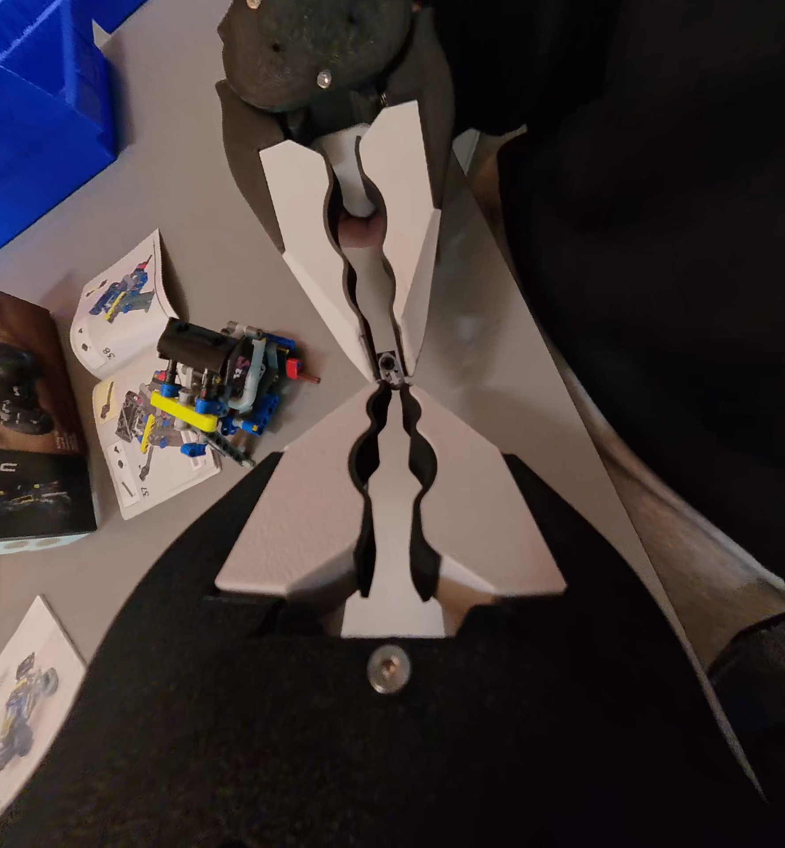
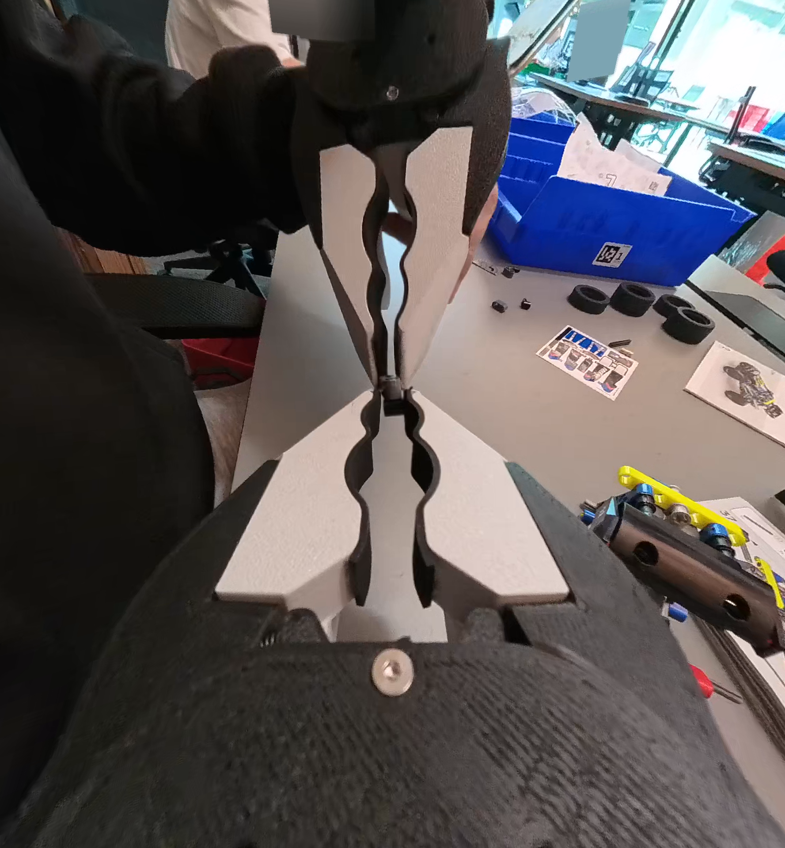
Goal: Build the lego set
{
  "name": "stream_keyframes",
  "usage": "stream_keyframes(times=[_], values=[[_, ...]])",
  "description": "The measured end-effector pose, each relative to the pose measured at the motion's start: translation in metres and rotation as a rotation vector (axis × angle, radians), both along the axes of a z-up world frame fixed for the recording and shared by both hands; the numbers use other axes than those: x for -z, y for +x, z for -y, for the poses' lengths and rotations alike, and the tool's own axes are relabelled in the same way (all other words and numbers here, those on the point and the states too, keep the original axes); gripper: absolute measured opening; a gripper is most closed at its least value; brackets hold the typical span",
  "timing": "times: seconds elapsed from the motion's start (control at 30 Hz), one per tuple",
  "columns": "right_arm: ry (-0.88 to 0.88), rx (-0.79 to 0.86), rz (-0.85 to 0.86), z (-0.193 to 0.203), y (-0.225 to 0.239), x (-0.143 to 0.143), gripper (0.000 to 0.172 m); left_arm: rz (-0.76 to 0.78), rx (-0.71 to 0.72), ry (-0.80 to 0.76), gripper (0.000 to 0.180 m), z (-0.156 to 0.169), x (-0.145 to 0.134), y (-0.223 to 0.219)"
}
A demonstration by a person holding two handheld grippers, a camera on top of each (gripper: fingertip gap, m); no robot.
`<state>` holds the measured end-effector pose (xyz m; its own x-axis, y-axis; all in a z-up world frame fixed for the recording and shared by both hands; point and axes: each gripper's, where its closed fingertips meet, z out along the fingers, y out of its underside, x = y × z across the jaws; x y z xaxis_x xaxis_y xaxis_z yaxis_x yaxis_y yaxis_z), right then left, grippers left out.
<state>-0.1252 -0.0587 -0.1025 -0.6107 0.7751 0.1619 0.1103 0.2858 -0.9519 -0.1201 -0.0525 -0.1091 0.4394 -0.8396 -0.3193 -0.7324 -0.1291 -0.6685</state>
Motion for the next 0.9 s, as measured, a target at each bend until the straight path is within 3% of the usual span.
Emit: stream_keyframes(times=[0.1,0.17,0.3,0.43,0.6,0.9], values=[[-0.013,-0.004,0.003,0.002,-0.001,0.003,0.013,-0.039,0.007,-0.014,0.003,-0.001,0.004,0.001],[0.016,0.008,0.0,-0.001,-0.002,0.005,0.008,-0.057,0.0,-0.022,0.003,-0.002,0.007,0.0],[0.039,0.103,-0.008,-0.016,-0.009,0.004,0.006,-0.031,-0.127,0.019,0.0,-0.015,0.004,-0.011],[0.037,0.218,0.055,-0.044,-0.005,0.012,0.005,0.034,-0.263,-0.084,0.015,-0.013,0.035,-0.043],[0.007,0.254,0.082,-0.049,-0.005,0.019,0.006,0.188,-0.27,-0.145,0.009,-0.018,0.071,-0.059],[-0.034,0.247,0.075,-0.045,-0.009,0.017,0.006,0.204,-0.264,-0.219,0.002,-0.031,0.077,-0.054]])
